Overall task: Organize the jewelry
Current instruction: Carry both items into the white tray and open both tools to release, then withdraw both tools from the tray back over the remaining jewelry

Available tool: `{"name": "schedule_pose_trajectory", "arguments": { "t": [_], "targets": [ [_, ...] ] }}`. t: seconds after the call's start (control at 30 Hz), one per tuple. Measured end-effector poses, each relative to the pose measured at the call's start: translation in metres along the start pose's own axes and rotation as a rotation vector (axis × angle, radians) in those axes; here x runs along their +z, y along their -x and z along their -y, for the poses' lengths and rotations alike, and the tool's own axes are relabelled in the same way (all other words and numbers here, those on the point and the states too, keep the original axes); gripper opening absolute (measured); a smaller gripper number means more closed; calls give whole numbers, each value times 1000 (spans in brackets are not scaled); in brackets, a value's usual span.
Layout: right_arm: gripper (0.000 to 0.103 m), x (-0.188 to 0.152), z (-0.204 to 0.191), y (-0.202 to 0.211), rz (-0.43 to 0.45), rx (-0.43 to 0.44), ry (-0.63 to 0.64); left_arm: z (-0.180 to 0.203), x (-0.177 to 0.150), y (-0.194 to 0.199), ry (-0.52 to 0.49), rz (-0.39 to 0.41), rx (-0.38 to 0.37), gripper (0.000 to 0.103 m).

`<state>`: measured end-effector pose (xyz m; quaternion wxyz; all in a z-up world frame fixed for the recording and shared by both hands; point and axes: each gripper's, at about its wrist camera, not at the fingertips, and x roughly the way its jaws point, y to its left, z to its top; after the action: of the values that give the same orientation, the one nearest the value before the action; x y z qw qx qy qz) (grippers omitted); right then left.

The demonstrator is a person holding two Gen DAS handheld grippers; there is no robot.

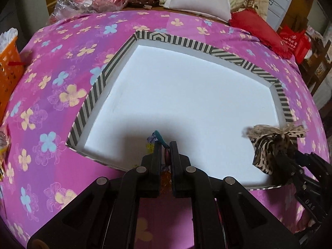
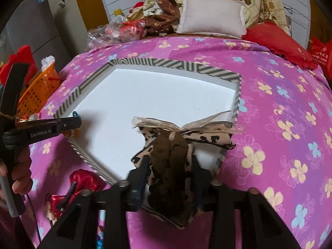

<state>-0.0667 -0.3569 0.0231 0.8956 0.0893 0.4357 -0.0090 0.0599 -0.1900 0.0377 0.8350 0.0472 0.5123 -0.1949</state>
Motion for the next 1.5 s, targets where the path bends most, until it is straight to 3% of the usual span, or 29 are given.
{"name": "schedule_pose_trajectory", "arguments": {
  "t": [0.07, 0.1, 0.23, 0.33, 0.4, 0.47, 0.63, 0.7, 1.03, 1.5],
  "targets": [
    [62, 2, -3, 6, 16, -4, -5, -3, 5, 4, 17, 4, -10, 6],
    [65, 2, -5, 10, 28, -10, -2, -5, 8, 6, 22, 9, -16, 6],
    [65, 3, -11, 25, 55, -16, 12, -10, 19, 14, 48, 26, -28, 8],
    [65, 1, -13, 36, 69, -12, 6, -13, 20, 21, 63, 42, -31, 14],
    [65, -4, -14, 47, 82, -5, 3, -14, 17, 28, 76, 46, -41, 34],
    [69, -9, -15, 55, 93, -5, -1, -16, 11, 34, 87, 55, -52, 45],
    [70, -25, -19, 69, 99, 2, -15, -12, -10, 57, 75, 72, -36, 48],
    [70, -33, -21, 73, 97, 2, -22, -10, -22, 67, 74, 87, -22, 55],
    [71, -67, -28, 96, 96, -1, -56, 9, -84, 108, 25, 172, 112, 56],
    [77, -100, -39, 133, 129, 0, -84, 24, -141, 146, 14, 244, 160, 56]
  ]
}}
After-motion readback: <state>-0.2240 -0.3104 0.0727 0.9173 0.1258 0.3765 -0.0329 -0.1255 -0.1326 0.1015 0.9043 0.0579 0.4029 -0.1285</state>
